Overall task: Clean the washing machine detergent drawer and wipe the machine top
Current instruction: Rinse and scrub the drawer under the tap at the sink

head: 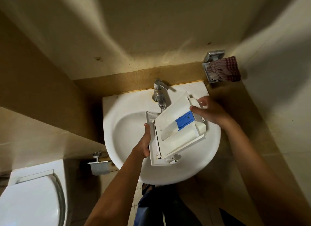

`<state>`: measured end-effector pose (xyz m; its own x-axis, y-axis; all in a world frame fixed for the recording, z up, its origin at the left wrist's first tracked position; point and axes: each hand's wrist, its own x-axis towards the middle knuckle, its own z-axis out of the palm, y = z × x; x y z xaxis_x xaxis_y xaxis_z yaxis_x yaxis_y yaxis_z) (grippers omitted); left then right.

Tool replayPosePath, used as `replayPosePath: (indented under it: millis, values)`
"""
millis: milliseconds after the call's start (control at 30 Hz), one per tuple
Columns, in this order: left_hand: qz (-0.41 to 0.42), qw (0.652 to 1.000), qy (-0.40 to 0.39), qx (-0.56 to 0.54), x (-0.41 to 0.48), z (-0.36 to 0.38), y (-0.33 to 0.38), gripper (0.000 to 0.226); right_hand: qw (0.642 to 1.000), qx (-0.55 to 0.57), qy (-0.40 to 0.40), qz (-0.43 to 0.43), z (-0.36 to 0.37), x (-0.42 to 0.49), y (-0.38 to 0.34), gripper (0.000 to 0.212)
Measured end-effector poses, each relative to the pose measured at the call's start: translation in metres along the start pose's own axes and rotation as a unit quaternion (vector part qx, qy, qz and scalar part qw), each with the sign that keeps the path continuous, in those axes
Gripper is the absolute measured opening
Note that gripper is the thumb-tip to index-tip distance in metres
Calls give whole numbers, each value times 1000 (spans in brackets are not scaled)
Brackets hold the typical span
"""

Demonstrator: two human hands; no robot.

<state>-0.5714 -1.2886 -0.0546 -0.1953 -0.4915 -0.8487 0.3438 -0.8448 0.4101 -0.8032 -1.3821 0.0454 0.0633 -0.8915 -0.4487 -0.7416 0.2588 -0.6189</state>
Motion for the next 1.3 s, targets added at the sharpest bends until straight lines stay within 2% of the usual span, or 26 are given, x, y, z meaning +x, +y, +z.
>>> replayPosePath:
  millis: [100, 167, 200, 300, 367, 500, 600, 733, 800, 867, 933, 1000, 1033, 1067, 1133, 1167, 1233, 1300]
  values:
    - [6, 1000, -2, -22, 1, 3, -5, 79, 987, 109, -94, 70, 13, -1, 7, 73]
    - [10, 999, 6, -31, 1, 6, -8, 81, 986, 125, -71, 87, 20, 3, 16, 93]
    - [14, 999, 16, -34, 2, 7, -9, 79, 988, 116, -47, 90, 22, 2, 15, 93]
    - [36, 997, 51, -48, -4, 15, -11, 82, 992, 97, 47, 62, 24, -2, 16, 53]
    - [47, 994, 74, -63, -5, 19, -15, 88, 994, 89, 48, 30, 24, -8, 16, 41]
    - [80, 985, 144, -58, -15, 24, -14, 75, 998, 54, 11, 27, 22, -4, 19, 26]
    - [98, 978, 181, -37, -13, 20, -13, 89, 995, 86, -29, 30, 23, 2, 28, 26]
    - [112, 965, 236, 9, -5, 9, -14, 119, 972, 210, -56, 82, 38, 10, 40, 19]
    - [111, 961, 254, 23, -16, 11, -8, 116, 965, 230, -77, 94, 48, 13, 46, 18]
    - [116, 954, 270, 52, -28, 12, -3, 97, 977, 188, -71, 77, 59, 15, 50, 19]
    - [124, 946, 291, 78, -31, 10, -2, 89, 998, 61, 26, 20, 72, 14, 50, 11]
    - [130, 936, 310, 102, -32, 9, -2, 81, 976, -59, 173, -119, 86, 7, 46, 4]
    - [131, 933, 317, 110, -33, 9, -2, 78, 958, -81, 183, -207, 94, 0, 40, 4]
    - [132, 931, 320, 115, -34, 10, -1, 77, 943, -95, 149, -281, 102, -8, 32, 6]
    - [131, 928, 323, 135, -36, 11, 1, 78, 918, -177, 9, -354, 116, -18, 18, 12]
    - [127, 926, 323, 146, -35, 12, 3, 78, 903, -243, -50, -351, 123, -22, 11, 20]
    - [117, 926, 319, 165, -33, 12, 5, 82, 877, -338, -98, -328, 134, -24, -3, 32]
    - [116, 923, 313, 189, -30, 15, 7, 85, 901, -320, -151, -250, 140, -24, -21, 34]
